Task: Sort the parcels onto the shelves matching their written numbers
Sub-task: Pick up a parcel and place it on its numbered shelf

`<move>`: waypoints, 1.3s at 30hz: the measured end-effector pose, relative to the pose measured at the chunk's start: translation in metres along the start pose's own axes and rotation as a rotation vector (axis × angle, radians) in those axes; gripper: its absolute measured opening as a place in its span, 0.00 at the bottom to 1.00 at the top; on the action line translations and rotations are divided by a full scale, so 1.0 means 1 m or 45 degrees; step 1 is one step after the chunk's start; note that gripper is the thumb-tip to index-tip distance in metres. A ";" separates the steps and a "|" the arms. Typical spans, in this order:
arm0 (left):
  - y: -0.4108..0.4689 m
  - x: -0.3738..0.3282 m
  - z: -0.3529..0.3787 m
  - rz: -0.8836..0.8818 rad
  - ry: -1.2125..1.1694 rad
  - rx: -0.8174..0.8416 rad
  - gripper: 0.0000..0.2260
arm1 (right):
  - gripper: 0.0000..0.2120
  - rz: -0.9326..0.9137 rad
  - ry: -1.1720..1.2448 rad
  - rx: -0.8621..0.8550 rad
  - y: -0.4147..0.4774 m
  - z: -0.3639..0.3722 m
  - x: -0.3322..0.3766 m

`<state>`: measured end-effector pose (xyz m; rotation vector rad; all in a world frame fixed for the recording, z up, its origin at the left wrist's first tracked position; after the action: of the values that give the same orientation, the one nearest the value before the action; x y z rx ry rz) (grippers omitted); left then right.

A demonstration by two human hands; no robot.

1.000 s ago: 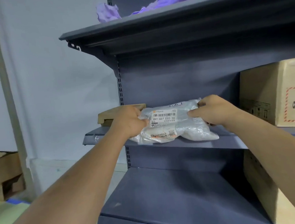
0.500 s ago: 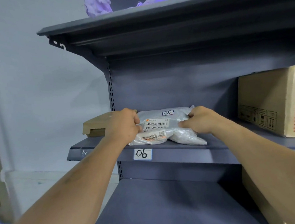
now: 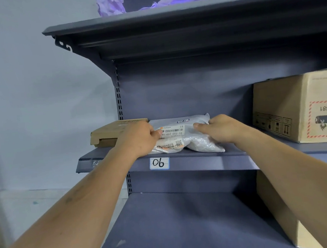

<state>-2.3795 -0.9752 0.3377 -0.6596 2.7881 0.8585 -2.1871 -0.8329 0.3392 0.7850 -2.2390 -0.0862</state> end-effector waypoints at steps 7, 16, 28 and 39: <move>-0.050 -0.006 -0.017 0.066 -0.122 -0.209 0.18 | 0.26 -0.049 -0.152 -0.122 -0.057 -0.007 0.013; -0.130 -0.011 -0.011 0.133 -0.328 -0.320 0.14 | 0.18 -0.079 -0.378 -0.407 -0.152 0.021 0.000; -0.251 -0.050 0.087 0.223 -0.383 0.383 0.21 | 0.27 0.296 -0.428 -0.096 -0.282 0.080 -0.088; -0.326 -0.157 0.156 0.418 -0.470 0.682 0.22 | 0.25 0.643 -0.423 -0.090 -0.393 0.043 -0.189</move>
<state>-2.0898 -1.0704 0.0879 0.0414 2.6280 0.2065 -1.9151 -1.0523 0.0752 0.1548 -2.6659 -0.0540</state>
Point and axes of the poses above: each hand's wrist, its own y-axis towards the middle knuckle, its own z-axis out of the palm, x = y × z, the point moved 4 cm from there along y, towards the middle knuckle, and after that the axes turned 2 degrees about -x, right-handed, at the moved point
